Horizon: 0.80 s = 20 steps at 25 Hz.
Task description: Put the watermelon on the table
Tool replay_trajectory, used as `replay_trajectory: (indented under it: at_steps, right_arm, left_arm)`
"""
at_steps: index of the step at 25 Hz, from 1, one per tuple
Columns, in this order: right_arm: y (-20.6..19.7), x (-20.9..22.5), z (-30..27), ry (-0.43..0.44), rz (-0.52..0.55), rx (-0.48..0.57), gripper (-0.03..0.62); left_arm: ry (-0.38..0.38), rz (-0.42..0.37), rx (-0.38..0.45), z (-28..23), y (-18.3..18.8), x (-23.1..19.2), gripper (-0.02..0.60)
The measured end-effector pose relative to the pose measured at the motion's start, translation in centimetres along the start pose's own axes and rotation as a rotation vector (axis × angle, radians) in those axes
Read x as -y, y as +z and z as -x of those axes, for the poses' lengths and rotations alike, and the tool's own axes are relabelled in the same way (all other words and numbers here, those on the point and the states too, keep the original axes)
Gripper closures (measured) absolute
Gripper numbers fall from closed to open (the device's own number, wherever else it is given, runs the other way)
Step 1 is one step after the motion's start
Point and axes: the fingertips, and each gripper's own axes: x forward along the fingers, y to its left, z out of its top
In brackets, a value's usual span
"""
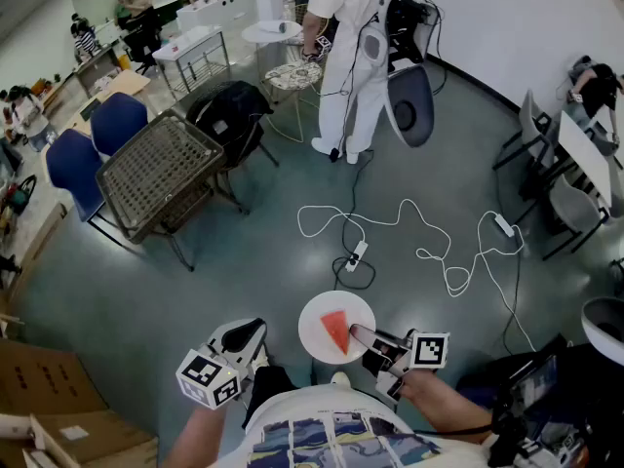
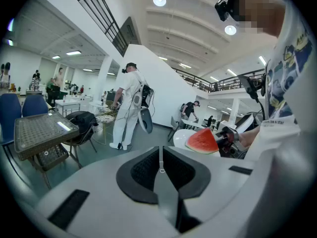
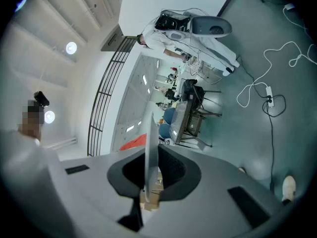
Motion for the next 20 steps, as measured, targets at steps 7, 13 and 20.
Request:
replay_trajectory:
  at_steps: [7, 13, 20]
  right_arm:
    - [0.6, -0.3, 4.8, -0.016, 0.079, -0.049, 0.568]
    - [0.9, 0.1, 4.4, 0.033, 0.043, -0.094, 0.568]
    - [1.4, 0.3, -2.2, 0.053, 0.033, -0.16, 0.568]
  left_arm:
    - [-0.008, -0.004, 0.014, -0.6, 0.3, 6.8, 0.551]
    - [0.06, 0.052, 0.05, 1.1, 0.7, 7.0, 0.551]
    - [0.131, 0.13, 0.084, 3.3, 0.8, 1.5, 0.551]
